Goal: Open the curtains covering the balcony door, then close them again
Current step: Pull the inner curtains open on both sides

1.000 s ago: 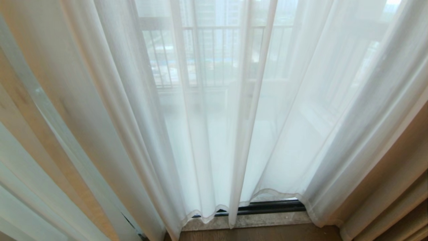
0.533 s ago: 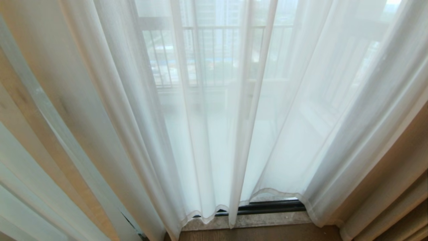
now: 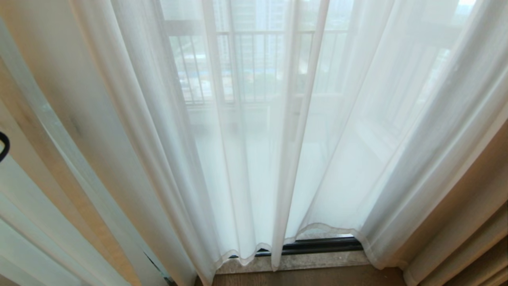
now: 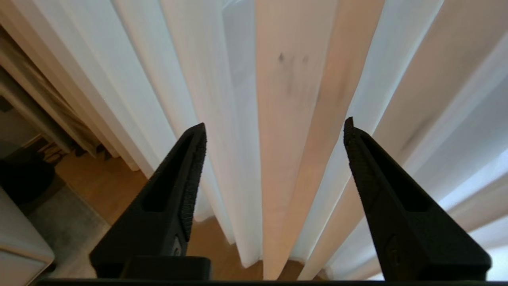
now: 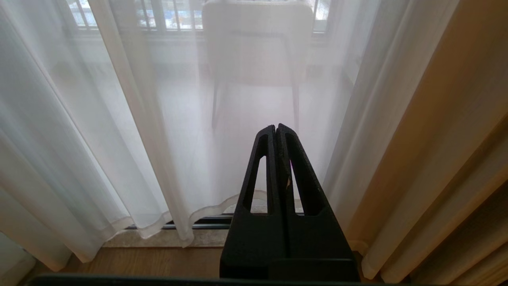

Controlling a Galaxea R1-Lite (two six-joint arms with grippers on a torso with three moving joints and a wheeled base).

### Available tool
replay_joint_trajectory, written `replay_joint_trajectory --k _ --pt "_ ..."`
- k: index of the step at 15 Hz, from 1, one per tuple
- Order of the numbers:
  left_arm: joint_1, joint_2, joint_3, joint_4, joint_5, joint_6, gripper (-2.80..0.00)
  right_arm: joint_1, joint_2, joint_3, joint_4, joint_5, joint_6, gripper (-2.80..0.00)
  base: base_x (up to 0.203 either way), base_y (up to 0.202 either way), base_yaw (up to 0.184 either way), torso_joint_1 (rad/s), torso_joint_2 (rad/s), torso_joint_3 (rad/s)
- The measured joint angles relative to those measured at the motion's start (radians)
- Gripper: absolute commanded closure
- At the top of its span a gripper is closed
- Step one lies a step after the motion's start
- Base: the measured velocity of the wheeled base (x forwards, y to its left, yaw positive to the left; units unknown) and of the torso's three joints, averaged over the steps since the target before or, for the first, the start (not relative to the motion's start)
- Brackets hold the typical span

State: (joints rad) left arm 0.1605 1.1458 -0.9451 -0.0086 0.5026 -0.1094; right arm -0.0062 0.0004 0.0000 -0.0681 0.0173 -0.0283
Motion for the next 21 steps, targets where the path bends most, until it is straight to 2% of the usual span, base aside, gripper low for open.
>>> replay_joint_trajectory --k 2,6,11,18,21 --pt "0.005 0.075 -0.067 -0.011 -0.008 -0.001 -2.80 0.000 0.000 0.000 0.000 0.000 0.000 0.00 0.000 0.000 0.000 0.000 0.00 0.000" --pt "0.010 0.206 -0.192 -0.015 -0.091 -0.002 -2.80 0.000 0.000 0.000 0.000 0.000 0.000 0.00 0.000 0.000 0.000 0.000 0.00 0.000" --pt "0.040 0.351 -0.337 -0.025 -0.107 -0.001 -2.80 0.000 0.000 0.000 0.000 0.000 0.000 0.00 0.000 0.000 0.000 0.000 0.00 0.000" --pt "0.051 0.435 -0.373 -0.028 -0.107 0.000 -2.80 0.000 0.000 0.000 0.000 0.000 0.000 0.00 0.000 0.000 0.000 0.000 0.00 0.000" --pt "0.048 0.454 -0.380 -0.069 -0.107 0.001 -2.80 0.000 0.000 0.000 0.000 0.001 0.000 0.00 0.000 0.000 0.000 0.000 0.00 0.000"
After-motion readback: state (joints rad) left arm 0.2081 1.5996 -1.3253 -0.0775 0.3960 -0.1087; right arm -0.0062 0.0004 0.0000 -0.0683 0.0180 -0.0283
